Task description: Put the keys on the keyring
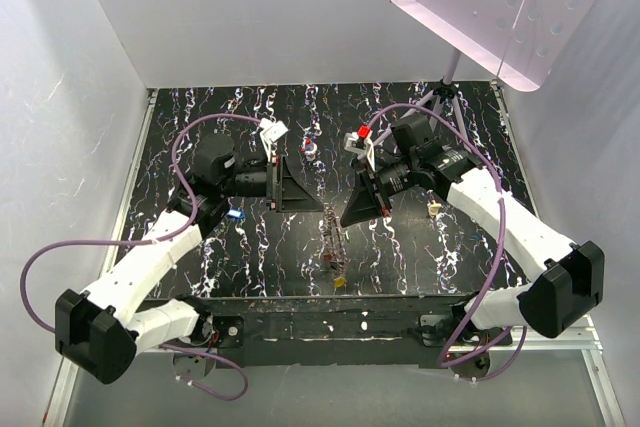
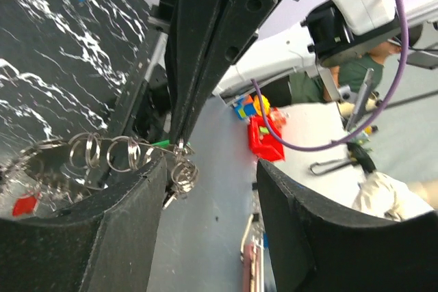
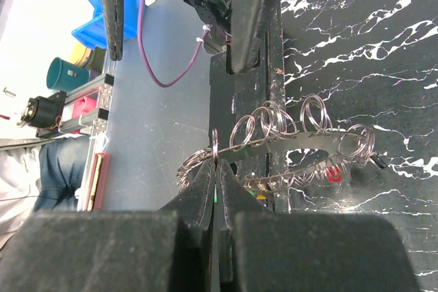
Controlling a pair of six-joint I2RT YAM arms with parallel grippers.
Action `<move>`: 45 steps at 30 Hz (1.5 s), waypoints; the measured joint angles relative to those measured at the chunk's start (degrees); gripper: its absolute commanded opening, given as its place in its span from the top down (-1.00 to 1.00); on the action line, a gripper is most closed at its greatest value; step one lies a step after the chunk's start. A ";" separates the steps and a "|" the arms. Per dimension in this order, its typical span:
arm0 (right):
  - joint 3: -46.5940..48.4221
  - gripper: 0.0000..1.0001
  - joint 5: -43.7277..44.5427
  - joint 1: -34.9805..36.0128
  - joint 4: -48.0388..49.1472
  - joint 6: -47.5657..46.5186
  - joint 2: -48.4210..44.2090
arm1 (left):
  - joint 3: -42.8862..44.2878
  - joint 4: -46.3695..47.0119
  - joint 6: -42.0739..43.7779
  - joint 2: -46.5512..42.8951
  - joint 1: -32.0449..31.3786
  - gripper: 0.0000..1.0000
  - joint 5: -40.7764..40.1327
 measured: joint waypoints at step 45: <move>1.49 0.97 -0.24 0.55 -2.19 -2.36 1.88 | 21.42 -37.31 24.94 17.11 -7.91 0.63 0.70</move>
